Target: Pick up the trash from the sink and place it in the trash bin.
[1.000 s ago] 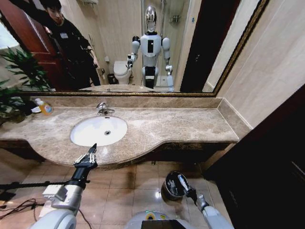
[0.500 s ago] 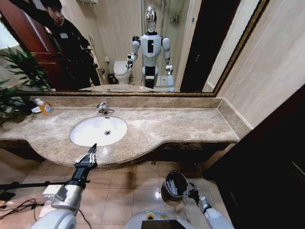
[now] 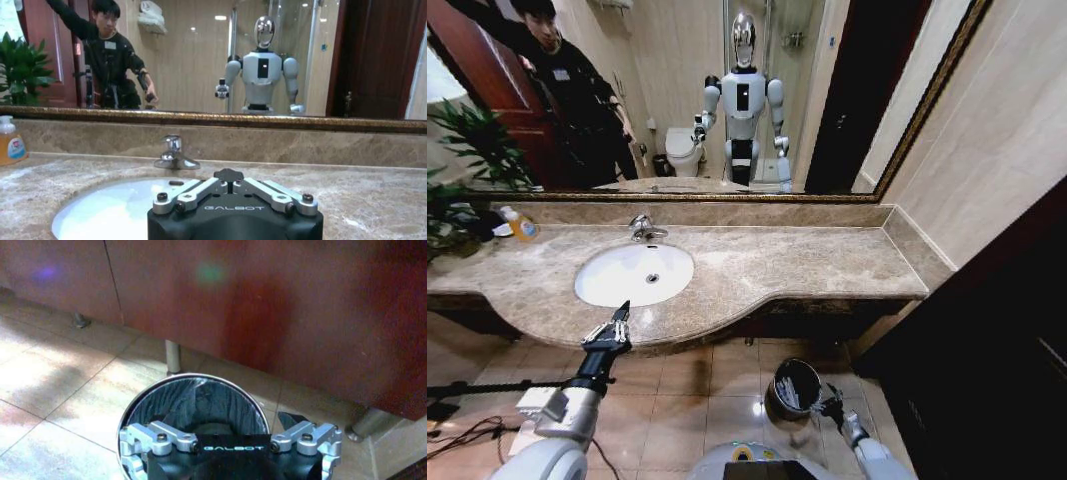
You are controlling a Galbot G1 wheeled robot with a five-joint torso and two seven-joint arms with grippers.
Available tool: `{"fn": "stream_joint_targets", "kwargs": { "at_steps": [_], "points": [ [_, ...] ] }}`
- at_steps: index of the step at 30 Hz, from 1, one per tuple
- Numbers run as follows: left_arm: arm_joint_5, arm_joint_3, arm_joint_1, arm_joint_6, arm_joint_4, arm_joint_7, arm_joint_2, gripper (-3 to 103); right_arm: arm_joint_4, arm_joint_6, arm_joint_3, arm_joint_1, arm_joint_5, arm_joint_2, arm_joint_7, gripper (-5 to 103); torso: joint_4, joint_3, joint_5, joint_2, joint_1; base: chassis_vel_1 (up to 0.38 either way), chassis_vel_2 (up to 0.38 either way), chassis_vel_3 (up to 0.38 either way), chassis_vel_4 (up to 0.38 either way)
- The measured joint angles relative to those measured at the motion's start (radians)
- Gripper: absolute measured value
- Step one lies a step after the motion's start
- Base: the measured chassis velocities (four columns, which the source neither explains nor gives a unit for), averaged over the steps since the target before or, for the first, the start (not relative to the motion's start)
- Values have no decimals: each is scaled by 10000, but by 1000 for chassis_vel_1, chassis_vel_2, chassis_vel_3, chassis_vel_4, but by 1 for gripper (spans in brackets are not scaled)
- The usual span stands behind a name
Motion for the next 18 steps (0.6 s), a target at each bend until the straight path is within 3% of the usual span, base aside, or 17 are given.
{"fn": "stream_joint_targets", "kwargs": {
  "at_steps": [5, 10, 13, 14, 16, 17, 18],
  "points": [
    [0, 0, 0, 0, 0, 0, 0, 0, 236, -426, -1, -112, 44, 24, 143, 100, 0, 0, 1, 0, 0, 0, 0, 0, 0],
    [0, 0, 0, 0, 0, 0, 0, 0, 859, -1331, -34, -411, 777, 0, 751, 100, 0, 0, 1, 0, 0, 0, 0, 0, 0],
    [0, 0, 0, 0, 0, 0, 0, 0, 2571, -2538, 16, -1022, 1563, 29, 1026, 100, 0, 0, 3, 0, 0, 0, 0, 0, 0],
    [0, 0, 0, 0, 0, 0, 0, 0, 2571, -2538, 16, -1022, 1563, 29, 1026, 100, 0, 0, 3, 0, 0, 0, 0, 0, 0],
    [0, 0, 0, 1, 0, 0, 0, 0, 4194, -3514, 103, -1597, 2324, -38, 1025, 100, 1, 0, 2, 0, 0, 0, 0, 0, 0],
    [0, 0, 0, 1, 0, 0, 0, 0, 4194, -3514, 103, -1597, 2324, -38, 1025, 100, 1, 0, 2, 0, 0, 0, 0, 0, 0],
    [0, 0, 0, 0, 0, -1, 0, 0, 5280, -3975, 129, -1991, 2915, -168, 975, 100, -1, 0, 2, 0, 0, 0, 0, 0, 0]
  ]
}}
